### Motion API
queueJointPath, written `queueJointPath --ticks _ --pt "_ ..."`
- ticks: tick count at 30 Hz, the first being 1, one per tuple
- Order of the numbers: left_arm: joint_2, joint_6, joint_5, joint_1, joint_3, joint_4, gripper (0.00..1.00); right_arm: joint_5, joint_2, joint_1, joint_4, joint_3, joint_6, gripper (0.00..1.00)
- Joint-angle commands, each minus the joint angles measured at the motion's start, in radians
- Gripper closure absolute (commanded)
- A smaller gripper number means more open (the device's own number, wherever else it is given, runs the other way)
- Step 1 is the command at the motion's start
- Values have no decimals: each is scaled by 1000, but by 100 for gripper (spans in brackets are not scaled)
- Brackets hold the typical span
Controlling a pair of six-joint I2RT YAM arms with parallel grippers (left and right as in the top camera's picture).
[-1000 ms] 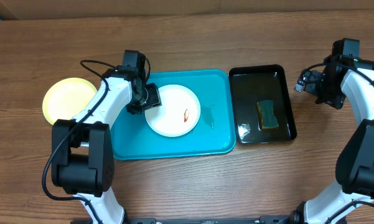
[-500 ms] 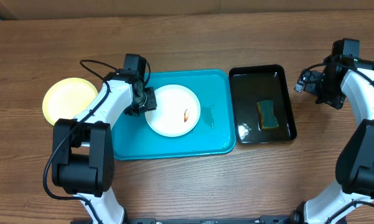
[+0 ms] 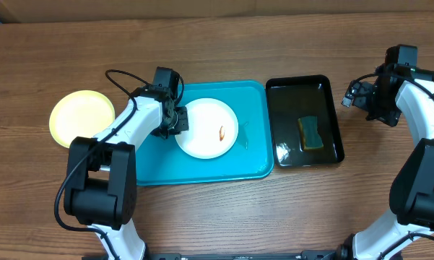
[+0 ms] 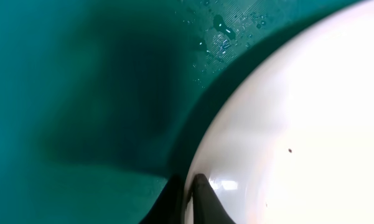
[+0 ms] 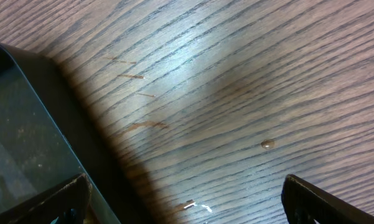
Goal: Clean dirty plates on tray and stack at the side
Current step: 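Grip the white plate's rim and slide it right on the tray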
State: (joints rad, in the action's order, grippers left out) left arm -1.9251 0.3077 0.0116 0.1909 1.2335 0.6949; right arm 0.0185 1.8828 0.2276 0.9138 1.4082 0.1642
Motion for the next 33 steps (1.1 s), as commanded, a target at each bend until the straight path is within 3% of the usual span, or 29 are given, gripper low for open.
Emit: queueJointPath --ticks 1,8,14,22,25,27,29,33 --pt "-14 42 -27 -1 -11 26 95 -10 -2 -1 -4 26 8 0" --pt "-14 220 -67 -2 -12 167 95 -10 -2 -1 -4 26 8 0" --pt "-14 304 -80 0 -12 201 84 -10 -2 -1 -4 26 8 0" --pt "-14 198 -89 -3 -11 130 78 -10 -2 -1 -4 26 8 0" --pt "-14 185 -89 -3 -11 120 72 -10 -2 -1 -4 26 8 0" --pt "-14 180 -76 -3 -11 119 76 -9 -2 -1 -5 26 8 0" --pt "-14 132 -31 -3 -11 108 92 -10 -2 -1 -6 26 8 0" --pt "-14 80 8 -3 -11 93 94 78 -2 -1 36 26 51 0"
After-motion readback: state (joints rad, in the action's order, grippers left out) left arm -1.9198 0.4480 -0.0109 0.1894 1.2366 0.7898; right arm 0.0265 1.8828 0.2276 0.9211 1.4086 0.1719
